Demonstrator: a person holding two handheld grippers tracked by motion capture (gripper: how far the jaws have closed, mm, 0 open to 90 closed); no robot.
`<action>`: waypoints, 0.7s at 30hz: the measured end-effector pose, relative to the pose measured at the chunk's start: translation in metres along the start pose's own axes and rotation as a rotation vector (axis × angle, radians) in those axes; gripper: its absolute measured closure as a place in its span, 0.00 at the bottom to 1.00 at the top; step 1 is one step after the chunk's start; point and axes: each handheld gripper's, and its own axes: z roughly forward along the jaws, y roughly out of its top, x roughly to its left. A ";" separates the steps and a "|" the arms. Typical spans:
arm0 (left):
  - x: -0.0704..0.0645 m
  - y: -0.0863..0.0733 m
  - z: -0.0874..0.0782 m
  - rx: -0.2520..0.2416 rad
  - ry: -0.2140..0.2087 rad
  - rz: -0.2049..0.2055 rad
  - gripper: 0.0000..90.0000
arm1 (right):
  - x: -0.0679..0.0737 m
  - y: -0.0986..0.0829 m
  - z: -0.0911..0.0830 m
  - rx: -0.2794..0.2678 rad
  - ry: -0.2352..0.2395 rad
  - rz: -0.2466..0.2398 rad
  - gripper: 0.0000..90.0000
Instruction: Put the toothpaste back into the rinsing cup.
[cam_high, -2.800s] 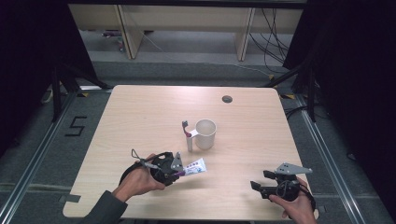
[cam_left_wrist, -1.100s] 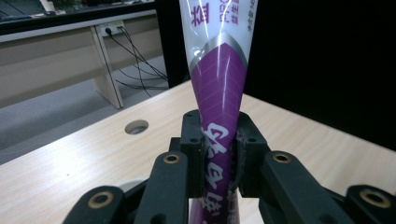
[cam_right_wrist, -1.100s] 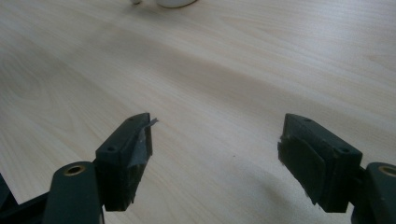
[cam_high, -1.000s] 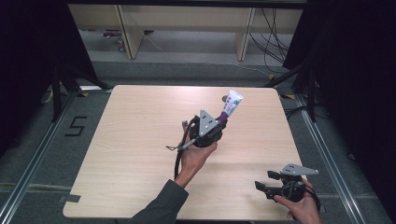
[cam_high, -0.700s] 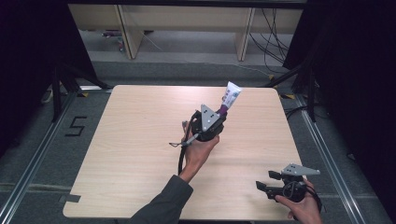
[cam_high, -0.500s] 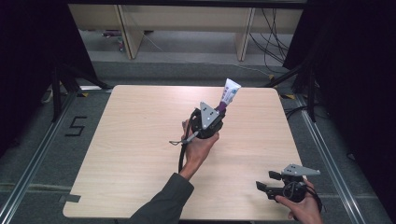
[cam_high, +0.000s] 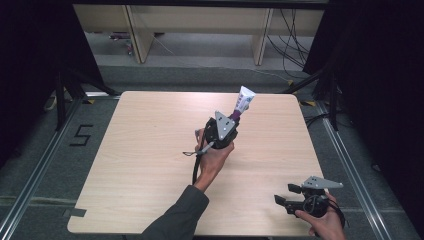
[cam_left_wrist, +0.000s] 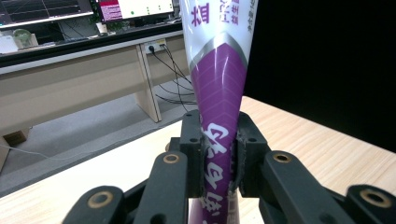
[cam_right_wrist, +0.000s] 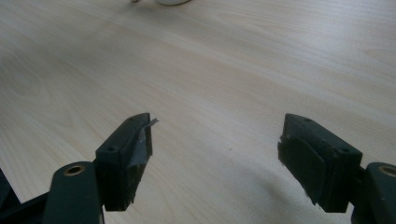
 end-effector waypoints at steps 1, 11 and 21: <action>0.000 -0.002 0.001 -0.004 0.005 -0.002 0.85 | -0.002 0.001 -0.002 0.016 -0.028 -0.035 0.29; 0.003 -0.019 0.006 0.014 0.030 0.001 0.85 | -0.004 -0.001 0.000 -0.001 -0.010 -0.044 0.29; 0.003 -0.037 0.008 0.036 0.041 -0.007 0.85 | -0.001 -0.001 0.000 0.013 -0.004 -0.008 0.29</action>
